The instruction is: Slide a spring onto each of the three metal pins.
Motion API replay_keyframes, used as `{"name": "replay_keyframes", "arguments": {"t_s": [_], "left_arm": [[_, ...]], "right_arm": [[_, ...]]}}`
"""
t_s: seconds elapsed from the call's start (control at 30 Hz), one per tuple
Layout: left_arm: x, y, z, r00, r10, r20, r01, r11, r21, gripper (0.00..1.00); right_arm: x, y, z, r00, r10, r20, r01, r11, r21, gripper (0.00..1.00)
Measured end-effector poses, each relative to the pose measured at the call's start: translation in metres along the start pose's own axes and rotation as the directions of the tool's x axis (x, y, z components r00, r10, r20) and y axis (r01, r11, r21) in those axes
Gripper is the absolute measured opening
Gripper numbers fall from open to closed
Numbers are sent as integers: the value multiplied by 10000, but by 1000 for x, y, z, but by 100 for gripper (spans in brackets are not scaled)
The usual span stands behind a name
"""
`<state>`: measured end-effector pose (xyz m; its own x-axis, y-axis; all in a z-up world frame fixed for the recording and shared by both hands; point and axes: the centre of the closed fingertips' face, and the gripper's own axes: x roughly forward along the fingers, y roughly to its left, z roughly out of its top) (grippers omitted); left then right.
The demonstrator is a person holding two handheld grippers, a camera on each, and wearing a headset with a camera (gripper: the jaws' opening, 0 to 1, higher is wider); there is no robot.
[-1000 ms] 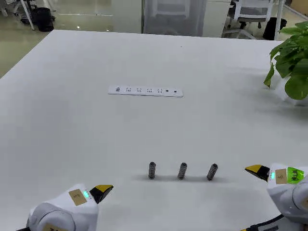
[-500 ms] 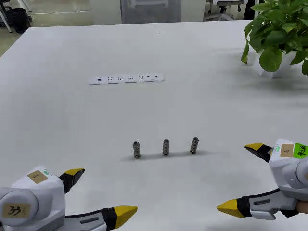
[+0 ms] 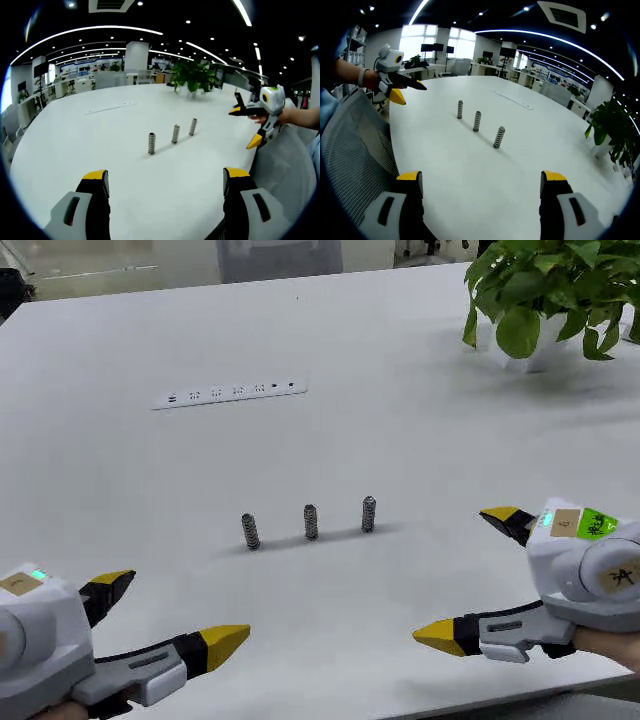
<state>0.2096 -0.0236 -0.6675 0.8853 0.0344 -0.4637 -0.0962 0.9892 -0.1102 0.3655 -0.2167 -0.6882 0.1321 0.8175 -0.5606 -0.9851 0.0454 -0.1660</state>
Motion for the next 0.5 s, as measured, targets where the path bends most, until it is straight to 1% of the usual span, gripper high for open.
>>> {"name": "replay_keyframes", "arguments": {"t_s": [0.13,0.2,0.27,0.33,0.43,0.5], "left_arm": [[2,-5,0,10000,25,-79,-24,9998,185,97],[1,-5,0,10000,29,-28,-29,10000,57,97],[0,-4,-3,10000,61,-54,-61,10000,18,97],[0,-4,-3,10000,84,-28,-85,10000,-42,97],[0,-4,-8,9999,69,-106,-69,9999,-78,96],[-1,-6,-7,9999,26,-122,-27,9999,-118,96]], "right_arm": [[-3,0,-3,10000,-27,45,27,9999,107,99],[-6,-3,-9,10000,-95,-29,96,9996,280,99],[-8,-6,-11,9999,-152,40,149,9980,617,99],[-9,-6,-10,9998,-186,67,181,9978,633,99],[-9,-6,-10,9997,-198,143,188,9975,685,99],[-8,-6,-11,9997,-212,123,202,9970,743,99]]}}
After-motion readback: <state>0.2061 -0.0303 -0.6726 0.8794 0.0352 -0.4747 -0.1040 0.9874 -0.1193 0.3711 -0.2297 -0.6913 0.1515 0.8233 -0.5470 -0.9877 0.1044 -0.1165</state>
